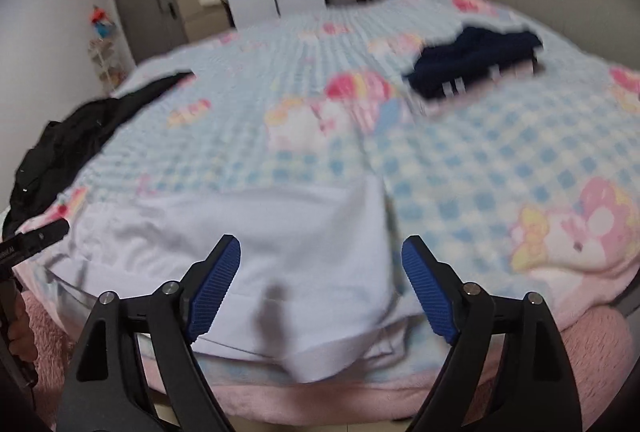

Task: Fold clothes

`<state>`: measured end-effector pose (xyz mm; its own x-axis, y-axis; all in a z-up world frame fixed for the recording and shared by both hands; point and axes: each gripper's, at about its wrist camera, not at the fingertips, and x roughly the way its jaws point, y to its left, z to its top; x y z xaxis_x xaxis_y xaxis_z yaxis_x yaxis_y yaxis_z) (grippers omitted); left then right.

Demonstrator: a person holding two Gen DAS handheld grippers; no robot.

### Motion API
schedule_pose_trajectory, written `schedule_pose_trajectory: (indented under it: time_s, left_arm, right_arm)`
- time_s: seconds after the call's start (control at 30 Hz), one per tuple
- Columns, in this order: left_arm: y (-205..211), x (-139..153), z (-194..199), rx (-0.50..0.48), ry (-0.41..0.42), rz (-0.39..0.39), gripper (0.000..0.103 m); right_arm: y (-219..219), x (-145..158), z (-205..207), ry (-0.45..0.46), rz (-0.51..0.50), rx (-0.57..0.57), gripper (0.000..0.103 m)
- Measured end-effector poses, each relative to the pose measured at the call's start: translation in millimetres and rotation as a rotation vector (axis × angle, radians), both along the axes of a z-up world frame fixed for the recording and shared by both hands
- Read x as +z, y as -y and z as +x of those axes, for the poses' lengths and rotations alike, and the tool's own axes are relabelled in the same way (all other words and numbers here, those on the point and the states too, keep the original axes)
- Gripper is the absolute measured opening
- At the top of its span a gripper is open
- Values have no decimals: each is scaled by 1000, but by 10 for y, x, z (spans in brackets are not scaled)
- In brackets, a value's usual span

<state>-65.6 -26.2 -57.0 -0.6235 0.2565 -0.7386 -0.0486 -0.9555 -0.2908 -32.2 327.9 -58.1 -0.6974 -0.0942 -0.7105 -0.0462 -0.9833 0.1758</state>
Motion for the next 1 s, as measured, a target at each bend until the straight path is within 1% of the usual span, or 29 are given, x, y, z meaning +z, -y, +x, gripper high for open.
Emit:
schedule_pose_trajectory:
  time_s: [0.07,0.13,0.17,0.23,0.3,0.33,0.4,0.47,0.5,0.53,0.6,0.7,0.77,0.8,0.87,0.9,0.93,1.0]
  left_arm:
    - [-33,-124,-10,-2,27,-30,68]
    - [-51,-110,60,-4,9,-59,68]
    - [-50,-97,87,1,5,-73,68]
    - [-23,-69,139,31,0,-98,68]
    - [22,10,188,67,-19,-104,68]
    - [12,77,220,80,-44,-124,68]
    - [-29,190,231,69,-95,-148,68]
    - [-169,282,244,19,-128,-150,70]
    - [-251,294,237,-4,-133,-152,72]
    - [-333,295,227,-26,-134,-153,72]
    - [-484,213,185,-63,-106,-143,73]
    - [-608,-21,122,-79,-35,-134,73]
    - [-623,-141,163,-57,-36,-141,73]
    - [-632,-155,189,-50,-41,-145,73]
    - [-656,-126,223,-49,-54,-168,73]
    - [-631,-95,239,-39,-61,-164,73]
    - [-592,-61,257,-25,-68,-156,73]
    - [-396,23,308,40,-85,-108,73]
  right_arm:
    - [-77,-107,-49,48,-66,-5,84]
    - [-132,-134,-51,53,-106,-13,83]
    - [-148,-141,-53,57,-98,-23,83]
    - [-152,-189,-62,88,-14,-65,83]
    - [-190,-183,-39,84,3,-107,82]
    - [-197,-138,-10,59,13,-124,81]
    - [-157,18,78,-30,58,-138,81]
    - [-51,168,155,-122,108,-110,83]
    - [17,207,177,-149,119,-82,85]
    - [88,219,183,-160,127,-52,86]
    - [245,173,154,-137,143,12,86]
    - [481,3,70,-52,200,88,86]
    - [572,-106,37,-7,246,114,86]
    - [580,-141,33,4,253,120,87]
    - [532,-176,37,13,228,121,89]
    - [501,-187,33,20,206,120,89]
    - [470,-198,30,27,184,118,89]
    - [425,-188,45,33,164,112,89]
